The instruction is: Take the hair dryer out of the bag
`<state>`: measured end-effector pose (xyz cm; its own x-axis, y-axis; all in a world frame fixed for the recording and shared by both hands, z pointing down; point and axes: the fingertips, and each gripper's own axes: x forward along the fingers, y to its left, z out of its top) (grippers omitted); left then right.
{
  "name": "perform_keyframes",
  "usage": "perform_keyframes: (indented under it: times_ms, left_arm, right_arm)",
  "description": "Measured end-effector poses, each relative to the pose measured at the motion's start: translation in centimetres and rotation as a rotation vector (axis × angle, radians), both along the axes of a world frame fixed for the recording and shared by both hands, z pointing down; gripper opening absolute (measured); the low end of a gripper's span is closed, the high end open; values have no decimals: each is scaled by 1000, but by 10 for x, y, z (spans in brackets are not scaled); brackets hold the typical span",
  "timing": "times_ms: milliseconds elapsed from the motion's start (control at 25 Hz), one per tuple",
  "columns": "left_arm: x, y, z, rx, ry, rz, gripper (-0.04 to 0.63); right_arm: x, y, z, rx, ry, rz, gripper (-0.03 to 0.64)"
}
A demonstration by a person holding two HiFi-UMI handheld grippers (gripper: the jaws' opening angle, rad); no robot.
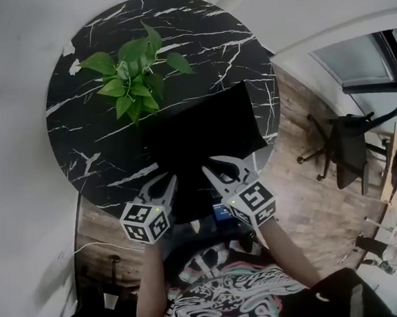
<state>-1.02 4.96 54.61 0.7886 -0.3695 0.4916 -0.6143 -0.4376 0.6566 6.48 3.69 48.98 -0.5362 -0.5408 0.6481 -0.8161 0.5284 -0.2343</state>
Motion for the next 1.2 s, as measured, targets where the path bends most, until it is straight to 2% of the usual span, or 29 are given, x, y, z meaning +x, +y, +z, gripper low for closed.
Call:
perform_keyframes:
  times_ms: [280,440,680,920,1200]
  left_arm:
    - [6,-7,-17,53,17,17,28]
    - [9,-11,-28,77,34,27,26]
    - [14,-11,-38,102,46,66,26]
    - [20,-9,-49,140,52,122,26]
    - [26,-11,-64,172,111,143,26]
  right_arm:
    - [-23,15,3,20,103,-179,28]
    - [-35,23,6,34,170,-284,112]
    - [-47,23,7,136,339,-447,199]
    - [-51,21,13,207,494,-590,215]
    - [-61,12,14,274,563,-663,215]
